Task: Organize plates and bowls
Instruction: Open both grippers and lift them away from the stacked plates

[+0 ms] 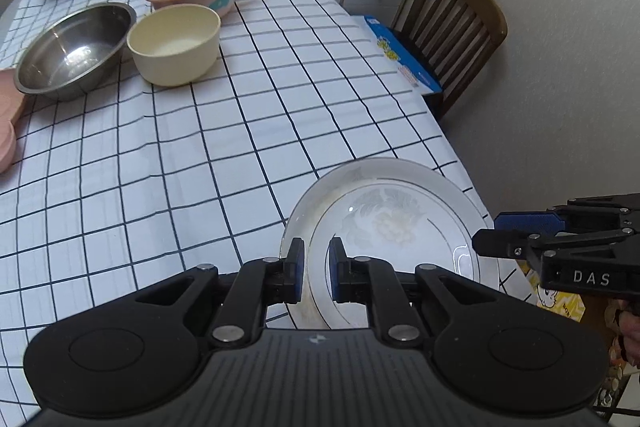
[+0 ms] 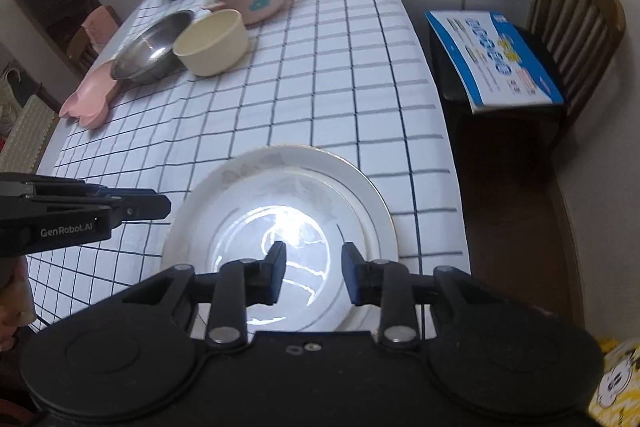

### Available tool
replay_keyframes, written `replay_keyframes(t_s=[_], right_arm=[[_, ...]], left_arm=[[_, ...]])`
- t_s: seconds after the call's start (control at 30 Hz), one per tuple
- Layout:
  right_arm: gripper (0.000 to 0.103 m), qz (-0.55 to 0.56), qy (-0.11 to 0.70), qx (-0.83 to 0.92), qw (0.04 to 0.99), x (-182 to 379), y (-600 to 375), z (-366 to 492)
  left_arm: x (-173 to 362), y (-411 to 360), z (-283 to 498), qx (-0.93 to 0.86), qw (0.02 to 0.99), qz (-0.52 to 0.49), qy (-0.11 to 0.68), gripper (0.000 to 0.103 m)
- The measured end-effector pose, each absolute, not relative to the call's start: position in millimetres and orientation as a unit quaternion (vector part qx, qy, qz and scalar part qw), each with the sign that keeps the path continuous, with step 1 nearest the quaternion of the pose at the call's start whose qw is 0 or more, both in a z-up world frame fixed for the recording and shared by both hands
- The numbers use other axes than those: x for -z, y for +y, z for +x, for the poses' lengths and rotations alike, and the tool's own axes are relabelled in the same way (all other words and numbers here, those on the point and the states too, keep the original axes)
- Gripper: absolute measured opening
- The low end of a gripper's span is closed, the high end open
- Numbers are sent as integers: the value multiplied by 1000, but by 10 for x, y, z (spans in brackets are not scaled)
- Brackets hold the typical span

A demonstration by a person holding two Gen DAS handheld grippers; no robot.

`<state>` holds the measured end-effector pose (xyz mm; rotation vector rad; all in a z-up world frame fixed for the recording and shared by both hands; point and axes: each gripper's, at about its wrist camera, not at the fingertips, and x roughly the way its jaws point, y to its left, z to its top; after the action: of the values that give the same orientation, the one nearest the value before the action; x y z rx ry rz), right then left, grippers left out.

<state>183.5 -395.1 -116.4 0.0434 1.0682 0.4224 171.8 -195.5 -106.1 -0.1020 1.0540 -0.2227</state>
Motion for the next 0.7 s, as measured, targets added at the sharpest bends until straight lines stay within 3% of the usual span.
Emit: replay_keyframes(t_s=[0.37,0.7], right_arm=[[57,-22,431,-246,868,768,-3565,1713],[80,-37,388,-283,876,540,-3231,1645]], left_arm=[[701,-1751,1494,71,887,-49,453,13],[491,-1426,1270,20,909,-58,412,25]])
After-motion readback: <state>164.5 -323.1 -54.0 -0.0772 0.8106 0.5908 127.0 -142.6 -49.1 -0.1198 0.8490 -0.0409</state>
